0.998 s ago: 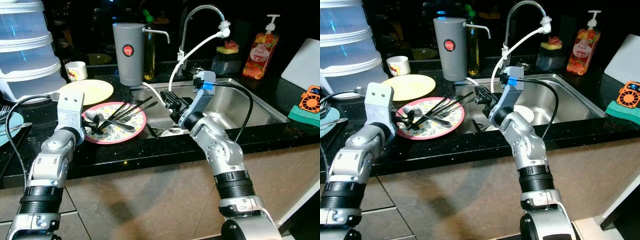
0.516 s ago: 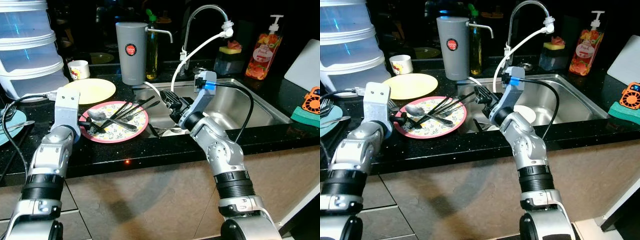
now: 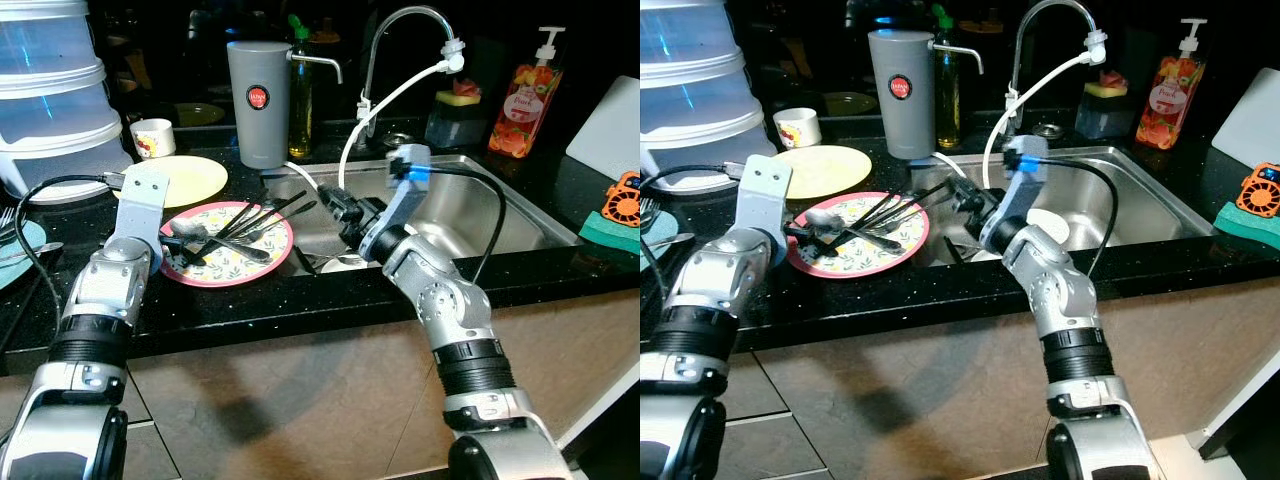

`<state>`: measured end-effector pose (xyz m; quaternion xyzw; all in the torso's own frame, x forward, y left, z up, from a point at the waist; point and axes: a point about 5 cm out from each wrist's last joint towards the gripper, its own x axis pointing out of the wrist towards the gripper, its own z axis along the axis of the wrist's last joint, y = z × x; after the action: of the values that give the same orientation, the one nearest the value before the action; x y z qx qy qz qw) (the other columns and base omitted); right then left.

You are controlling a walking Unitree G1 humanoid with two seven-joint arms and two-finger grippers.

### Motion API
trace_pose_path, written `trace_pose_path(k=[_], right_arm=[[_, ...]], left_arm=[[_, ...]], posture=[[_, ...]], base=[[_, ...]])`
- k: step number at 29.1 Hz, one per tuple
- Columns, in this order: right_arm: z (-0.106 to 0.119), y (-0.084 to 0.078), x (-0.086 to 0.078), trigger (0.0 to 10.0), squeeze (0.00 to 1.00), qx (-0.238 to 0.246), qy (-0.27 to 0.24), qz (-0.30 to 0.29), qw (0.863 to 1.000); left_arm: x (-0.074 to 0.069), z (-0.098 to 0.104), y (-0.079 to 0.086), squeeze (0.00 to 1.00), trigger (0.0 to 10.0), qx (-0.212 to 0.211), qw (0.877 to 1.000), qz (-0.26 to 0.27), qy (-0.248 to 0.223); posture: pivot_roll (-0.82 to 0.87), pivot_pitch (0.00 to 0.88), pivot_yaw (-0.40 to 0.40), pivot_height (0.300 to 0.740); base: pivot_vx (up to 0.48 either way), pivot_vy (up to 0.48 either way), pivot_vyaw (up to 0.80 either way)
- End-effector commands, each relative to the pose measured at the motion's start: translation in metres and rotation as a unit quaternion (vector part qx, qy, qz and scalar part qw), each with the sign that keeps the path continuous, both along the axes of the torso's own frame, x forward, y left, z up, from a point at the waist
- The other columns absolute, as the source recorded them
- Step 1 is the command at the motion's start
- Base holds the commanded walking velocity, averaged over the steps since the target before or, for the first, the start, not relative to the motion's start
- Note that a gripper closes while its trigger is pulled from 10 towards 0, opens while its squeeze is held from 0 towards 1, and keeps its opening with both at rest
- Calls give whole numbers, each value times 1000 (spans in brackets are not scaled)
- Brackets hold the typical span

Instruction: Kitchen organization

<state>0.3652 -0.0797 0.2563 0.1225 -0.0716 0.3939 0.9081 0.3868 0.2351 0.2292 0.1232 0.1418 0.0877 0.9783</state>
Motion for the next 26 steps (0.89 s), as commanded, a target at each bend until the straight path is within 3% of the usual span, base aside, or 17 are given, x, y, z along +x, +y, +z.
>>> trace_pose_path(k=[1,2,3,5,11,17,22,26], right_arm=[[-5,5,-10,10000,0,-62,-23,45,997],[-5,5,-10,10000,0,-62,-23,45,997],[-10,9,-18,10000,0,-122,-47,81,988],[-12,12,-26,10000,0,-153,-62,110,980],[-14,11,-33,10000,0,-178,-71,150,970],[-17,6,-39,10000,0,-209,-78,182,958],[-17,5,-40,10000,0,-213,-79,184,956],[-18,3,-40,10000,0,-218,-80,186,955]], left_arm=[[-2,-15,6,0,10000,5,999,2,43],[-2,-15,6,0,10000,5,999,2,43],[-3,-18,8,0,10000,4,998,-1,58],[-3,-21,10,0,10000,7,997,-3,73],[-4,-22,16,0,10000,5,996,6,93],[-5,-23,24,0,10000,-59,993,26,96],[-5,-21,25,0,10000,-79,993,40,80],[-5,-19,24,0,10000,-131,988,54,65]], posture=[[69,37,-15,740],[69,37,-15,740],[68,39,-12,740],[68,41,-13,740],[70,44,-16,740],[71,45,-17,740],[70,44,-17,740],[69,46,-16,740]], base=[[0,0,0],[0,0,0],[0,0,0],[0,0,0],[0,0,0],[0,0,0],[0,0,0],[0,0,0]])
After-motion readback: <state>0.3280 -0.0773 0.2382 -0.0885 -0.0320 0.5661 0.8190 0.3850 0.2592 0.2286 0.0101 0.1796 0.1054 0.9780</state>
